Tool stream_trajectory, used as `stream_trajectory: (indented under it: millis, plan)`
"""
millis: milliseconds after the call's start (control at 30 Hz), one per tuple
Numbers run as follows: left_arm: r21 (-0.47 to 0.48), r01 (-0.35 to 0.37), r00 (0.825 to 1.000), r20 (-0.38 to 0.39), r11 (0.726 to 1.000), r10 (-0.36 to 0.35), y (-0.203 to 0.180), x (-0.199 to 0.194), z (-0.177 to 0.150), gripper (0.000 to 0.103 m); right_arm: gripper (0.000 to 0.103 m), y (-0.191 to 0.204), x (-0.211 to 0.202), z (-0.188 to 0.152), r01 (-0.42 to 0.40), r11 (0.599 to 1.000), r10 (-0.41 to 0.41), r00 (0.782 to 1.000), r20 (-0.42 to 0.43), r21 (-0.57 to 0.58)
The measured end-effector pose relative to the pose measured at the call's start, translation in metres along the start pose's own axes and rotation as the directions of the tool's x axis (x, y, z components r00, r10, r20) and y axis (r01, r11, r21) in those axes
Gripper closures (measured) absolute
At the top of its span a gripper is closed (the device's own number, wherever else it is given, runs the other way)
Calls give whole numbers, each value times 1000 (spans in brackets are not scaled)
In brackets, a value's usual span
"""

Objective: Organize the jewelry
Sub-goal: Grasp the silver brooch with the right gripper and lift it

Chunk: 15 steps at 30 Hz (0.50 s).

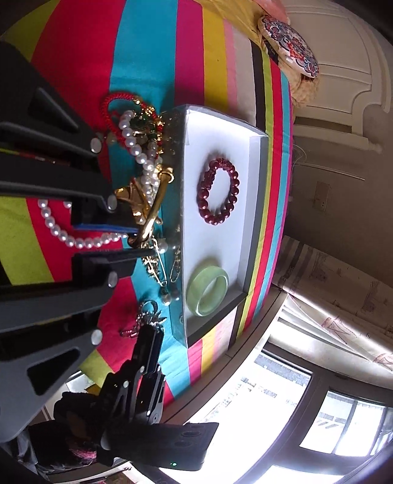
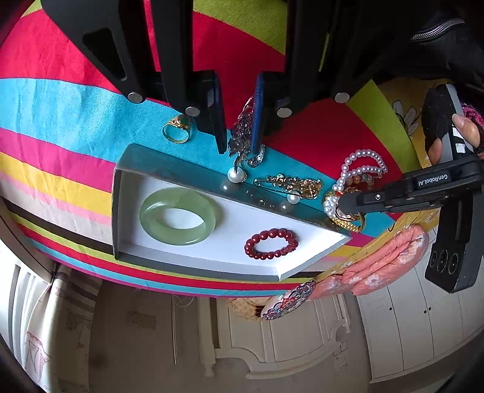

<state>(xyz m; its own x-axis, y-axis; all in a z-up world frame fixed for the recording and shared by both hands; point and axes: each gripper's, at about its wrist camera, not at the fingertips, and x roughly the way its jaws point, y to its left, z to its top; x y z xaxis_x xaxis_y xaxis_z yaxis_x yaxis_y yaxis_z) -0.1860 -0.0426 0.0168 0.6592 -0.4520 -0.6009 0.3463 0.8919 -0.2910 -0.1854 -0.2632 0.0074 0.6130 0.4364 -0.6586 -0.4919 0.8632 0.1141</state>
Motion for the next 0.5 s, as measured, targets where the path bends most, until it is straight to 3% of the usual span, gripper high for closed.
stream_trajectory:
  millis: [167,367,400,467,500]
  plan:
    - [56,34,999,21,998,-35,-13,-17,0,95,91,-2,-14,3,-23,1000,23,999,42,4]
    - [-10,45,999,-5,999,-45,10,-3,13,91,91,-4,-7,-1,-17,1000,16,1000,23,24]
    - [-31,56,998,-10,998,-56,15,-1,18,86,91,-4,-7,-2,-18,1000,17,1000,20,24]
    - [-59,82,996,-22,995,-83,19,0,26,50,91,-4,-6,-2,-14,1000,13,1000,19,27]
    - [-56,93,995,-17,994,-94,18,-3,29,44,91,-5,-5,-2,-12,999,12,1000,19,30]
